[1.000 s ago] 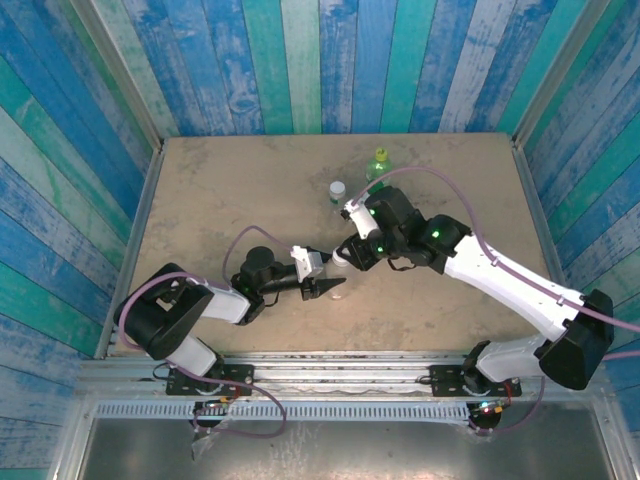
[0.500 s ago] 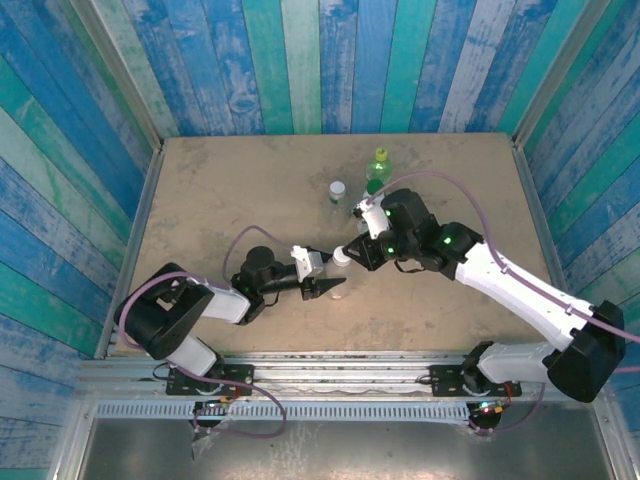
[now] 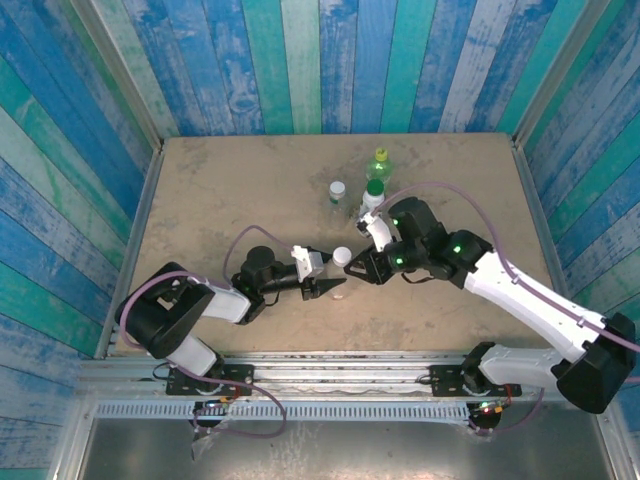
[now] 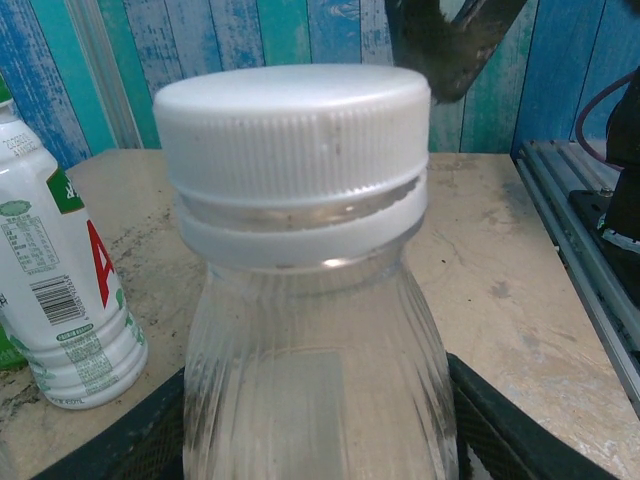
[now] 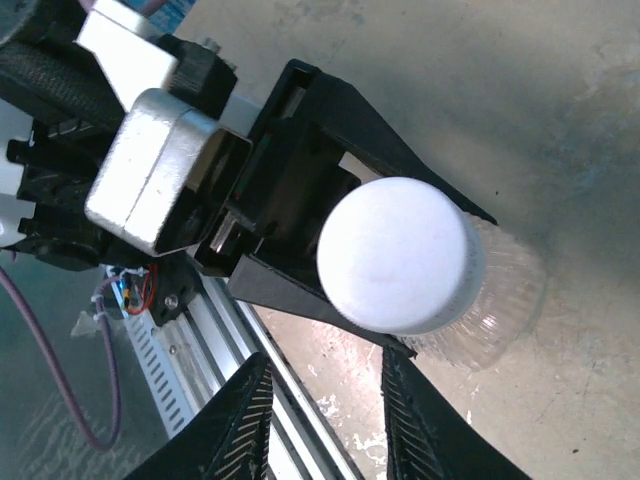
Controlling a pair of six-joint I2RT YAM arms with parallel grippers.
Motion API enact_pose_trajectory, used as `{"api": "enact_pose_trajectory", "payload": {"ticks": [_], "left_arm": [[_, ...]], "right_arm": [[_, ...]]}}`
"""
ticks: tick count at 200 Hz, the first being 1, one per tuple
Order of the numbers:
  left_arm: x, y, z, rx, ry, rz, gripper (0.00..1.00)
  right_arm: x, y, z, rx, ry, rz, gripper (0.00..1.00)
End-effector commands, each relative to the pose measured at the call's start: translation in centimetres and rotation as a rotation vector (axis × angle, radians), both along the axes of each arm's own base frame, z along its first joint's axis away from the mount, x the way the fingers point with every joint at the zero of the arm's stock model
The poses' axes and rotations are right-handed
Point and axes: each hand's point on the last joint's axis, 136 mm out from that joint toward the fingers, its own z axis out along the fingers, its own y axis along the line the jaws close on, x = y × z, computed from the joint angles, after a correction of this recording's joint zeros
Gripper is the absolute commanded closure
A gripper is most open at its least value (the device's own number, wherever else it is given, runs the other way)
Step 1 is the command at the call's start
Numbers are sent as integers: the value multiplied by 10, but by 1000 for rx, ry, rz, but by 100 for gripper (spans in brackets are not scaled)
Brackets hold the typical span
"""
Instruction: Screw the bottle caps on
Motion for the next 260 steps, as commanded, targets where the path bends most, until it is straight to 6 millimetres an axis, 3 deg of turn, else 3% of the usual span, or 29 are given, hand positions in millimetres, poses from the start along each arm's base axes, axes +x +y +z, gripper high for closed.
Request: {"api": "enact_pose_trajectory", "payload": {"ticks": [1, 42, 77, 103, 135, 159, 185, 193, 204, 232, 260], "left_arm": [[0, -1, -20, 50, 53, 2, 43], [0, -1, -21, 52, 53, 2, 43], [0, 1, -21, 47, 41, 12, 43], [1, 1, -20, 47, 41, 14, 43], [1, 1, -21, 49, 43, 15, 43], [2, 0, -20, 47, 41, 15, 43], [1, 0, -18, 43, 38, 10, 43], [1, 1, -18, 47, 37, 14, 44], [1, 2, -18, 52, 26, 21, 44], [-3, -1, -16, 92, -28, 31, 44], [-11, -7, -19, 169, -57, 5, 45]], "right_arm": [[6, -9, 10, -26, -69, -32, 60], [34, -6, 14, -54, -128, -81, 56], [43, 8, 6, -56, -66, -31, 67], [33, 7, -8, -78, -3, 10, 70], [-2, 6, -14, -19, 86, 90, 75], [-19, 8, -7, 15, 90, 135, 78], [-14, 5, 10, 25, 12, 124, 77], [-11, 2, 15, 18, -35, 119, 74], [-5, -3, 21, -9, -113, 113, 59], [4, -20, 30, -117, -310, 163, 32], [-14, -34, 24, -257, -555, 416, 23]]}}
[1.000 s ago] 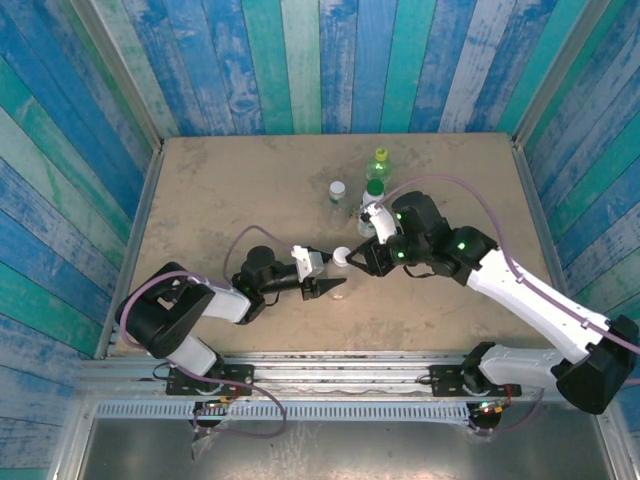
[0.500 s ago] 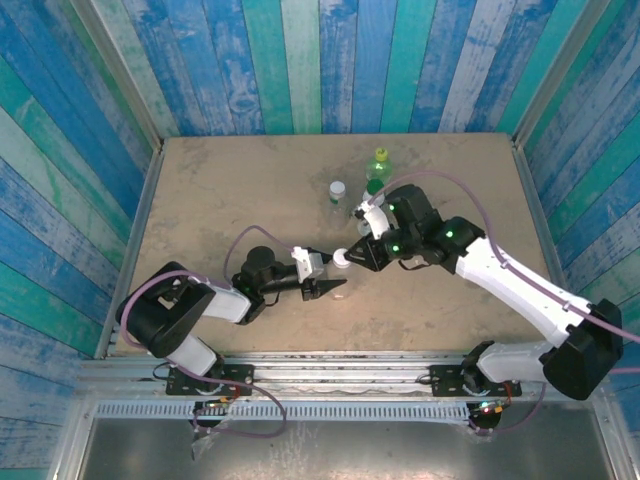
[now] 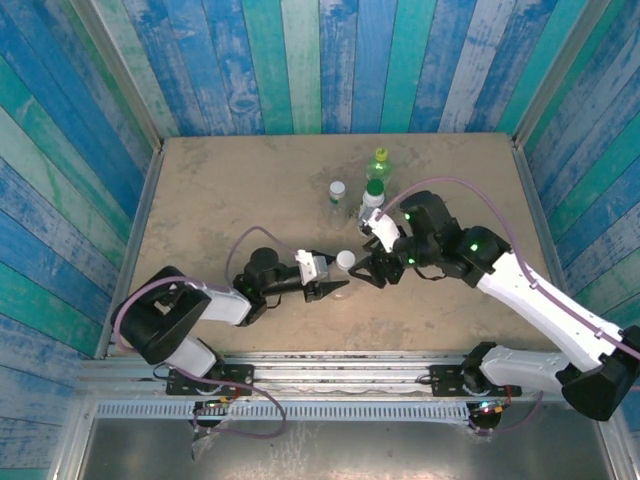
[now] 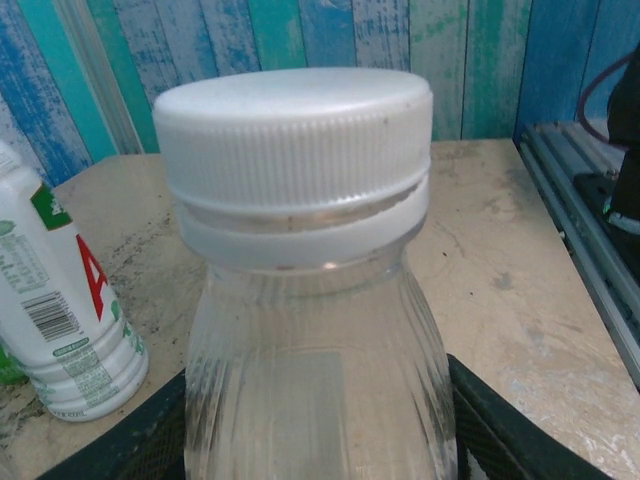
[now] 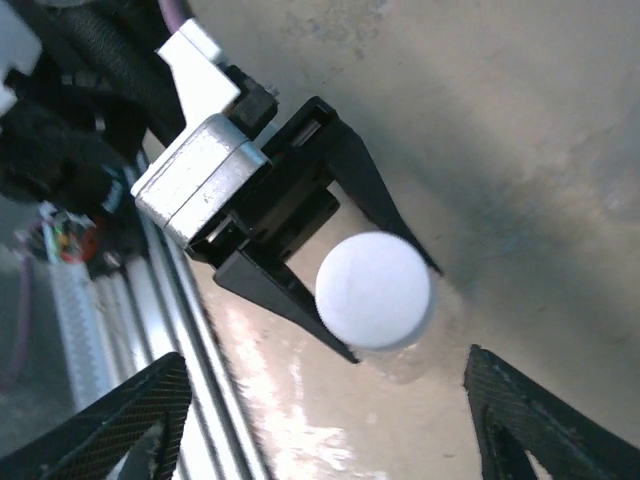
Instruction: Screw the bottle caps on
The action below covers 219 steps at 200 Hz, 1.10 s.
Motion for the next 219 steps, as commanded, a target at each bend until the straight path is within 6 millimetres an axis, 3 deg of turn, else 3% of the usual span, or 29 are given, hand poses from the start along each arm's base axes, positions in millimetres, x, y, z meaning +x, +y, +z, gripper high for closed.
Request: {"api": "enact_pose_trajectory", "payload": {"ticks": [1, 29, 66, 121, 177, 219], "left_arm": [[-4, 1, -20, 127, 3, 10, 45], [-12, 0, -20, 155, -8, -14, 46], [-15, -2, -23, 171, -16, -29, 45], [-16, -2, -25, 176, -22, -37, 45], [-18, -2, -23, 165, -21, -40, 44], [-16, -3, -21, 136, -18, -34, 30]], "right_arm": [[-13, -18, -4, -170, -253, 208, 23], [-27, -15, -10, -258, -386, 424, 21], [-25, -4, -24, -350, -340, 546, 28], [-1, 7, -34, -438, -315, 521, 41], [-4, 10, -42, -441, -276, 535, 61], [-4, 10, -39, -422, -262, 494, 69]]}}
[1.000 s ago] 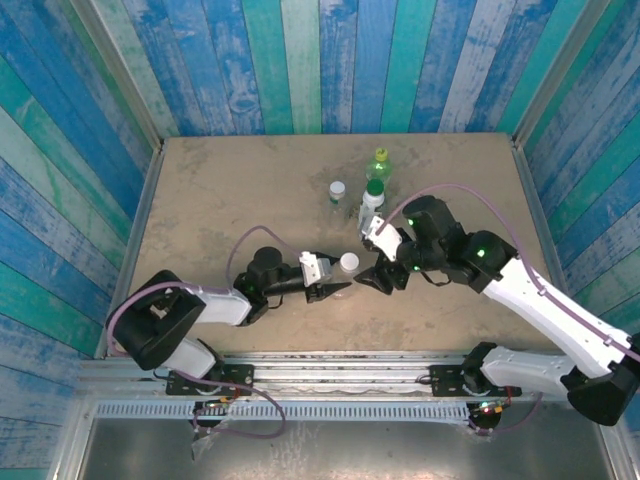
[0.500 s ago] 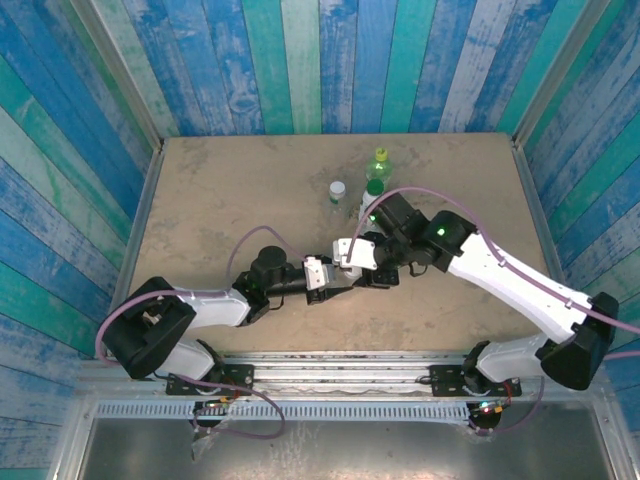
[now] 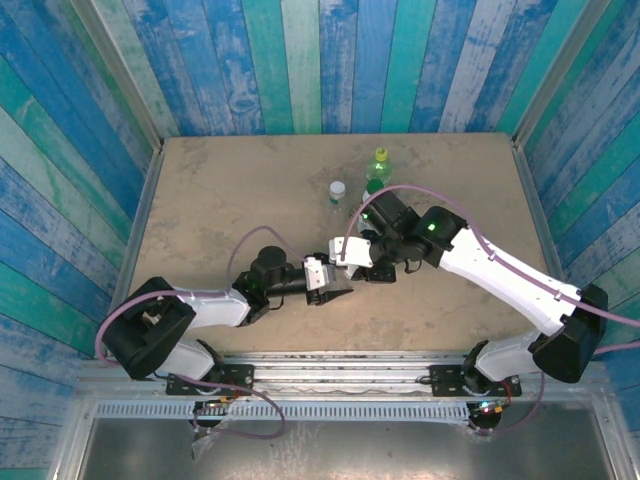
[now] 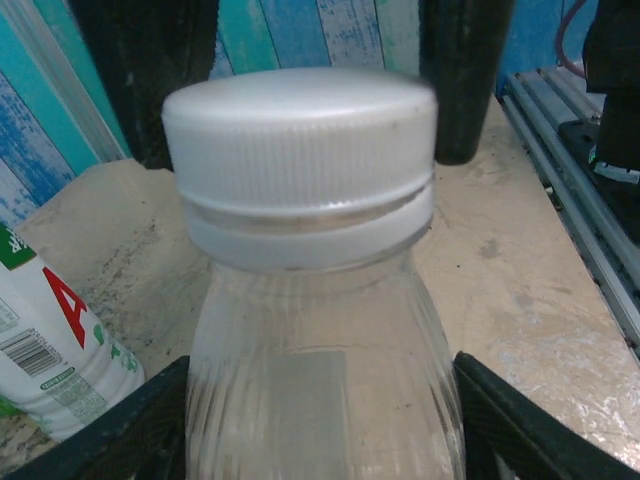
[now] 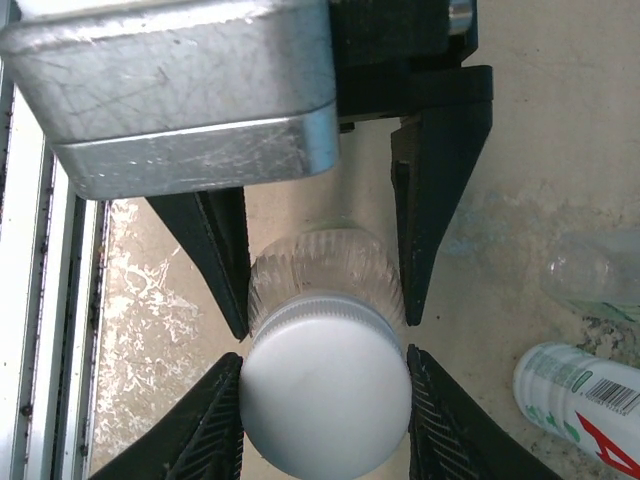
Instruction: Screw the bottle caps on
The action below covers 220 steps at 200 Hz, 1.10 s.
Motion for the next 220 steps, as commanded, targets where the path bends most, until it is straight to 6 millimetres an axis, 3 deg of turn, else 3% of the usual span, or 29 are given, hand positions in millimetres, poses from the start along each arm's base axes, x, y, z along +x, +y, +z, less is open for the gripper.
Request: {"api": "enact_pose_trajectory", "payload": {"ticks": [1, 33, 96, 122, 145, 157, 183, 207, 220], "left_arm": [[-4, 5, -21, 47, 66, 11, 30], [-3, 2, -24, 43, 79, 5, 33], [3, 0, -19, 15, 71, 27, 47], [14, 5, -10, -5, 33, 99, 49], [20, 8, -1, -17, -7, 145, 49], [21, 9, -3, 3, -7, 153, 48], [19, 12, -8, 30, 1, 151, 48], [14, 12, -5, 25, 4, 133, 48], [12, 13, -5, 28, 4, 127, 48]], "right_arm": [[-5, -3, 1, -6, 25, -19, 69], [-6, -3, 1, 31, 31, -62, 73], [-1, -4, 1, 57, 61, -182, 77], [11, -1, 12, 128, 110, -392, 74], [28, -3, 16, 211, 215, -747, 86], [31, -3, 13, 232, 271, -914, 87], [23, 2, 11, 225, 350, -989, 77], [25, -2, 30, 259, 247, -868, 53], [19, -2, 43, 265, 183, -716, 38]]}}
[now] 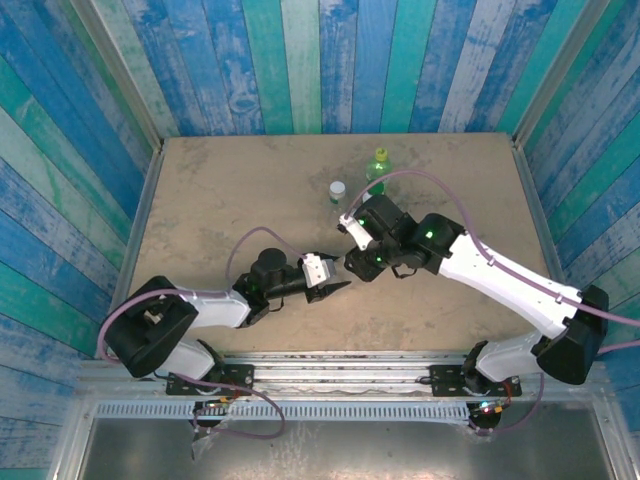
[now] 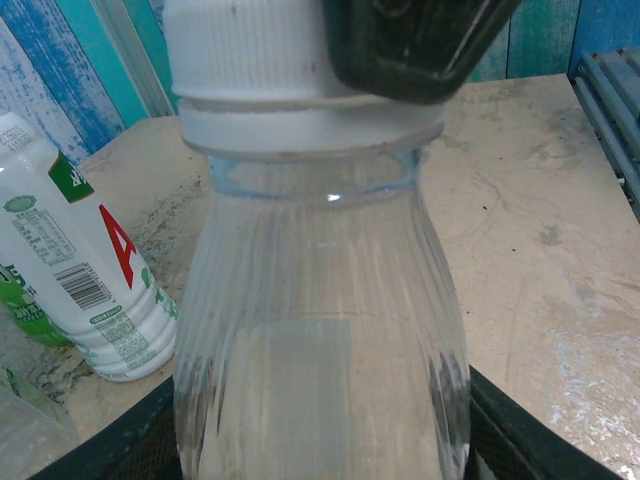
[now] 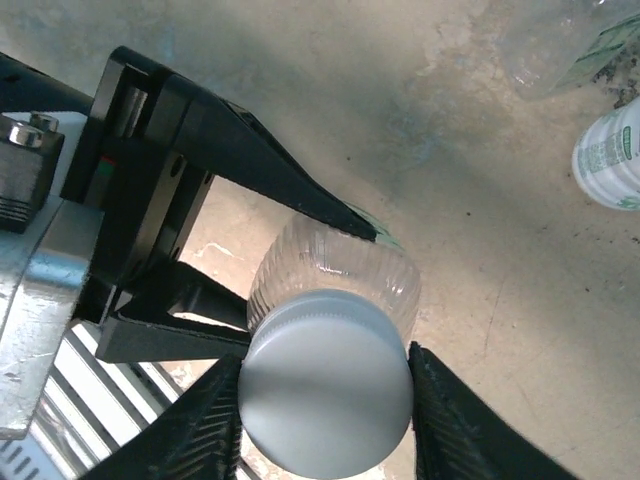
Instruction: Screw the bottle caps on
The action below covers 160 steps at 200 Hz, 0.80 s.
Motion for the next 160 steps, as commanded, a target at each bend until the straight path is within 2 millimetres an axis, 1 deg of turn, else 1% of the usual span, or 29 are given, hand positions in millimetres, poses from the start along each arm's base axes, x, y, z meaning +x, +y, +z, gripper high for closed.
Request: {"api": "enact_pose_trajectory", "payload": {"ticks": [1, 7, 17, 47, 55, 62, 83, 103, 133, 150, 160], "left_arm": [[-6, 5, 4, 12, -27, -4, 48], [-7, 6, 4, 15, -29, -7, 48], [-9, 7, 4, 19, -31, -12, 48], [-14, 8, -1, 47, -26, -33, 48], [-15, 8, -1, 49, -28, -37, 48], [-16, 9, -1, 49, -28, -39, 48], [-18, 10, -2, 56, -34, -41, 47], [-18, 10, -2, 60, -37, -45, 47], [-19, 10, -2, 59, -39, -52, 47], [-19, 10, -2, 60, -41, -53, 47], [-19, 10, -3, 62, -41, -52, 47]], "right_arm": [[-3, 0, 40, 57, -131, 114, 37], [-6, -1, 43, 50, -168, 180, 34], [-14, -3, 46, 29, -229, 302, 32], [-46, -3, 43, -27, -384, 750, 27], [-48, -1, 44, -35, -422, 819, 26], [-47, 1, 45, -47, -448, 854, 26], [-40, 5, 41, -106, -462, 921, 26], [-33, 4, 28, -178, -410, 945, 30], [-23, 3, 8, -251, -338, 927, 37], [-17, 2, -1, -288, -306, 900, 45], [-17, 2, -3, -289, -290, 896, 50]]}}
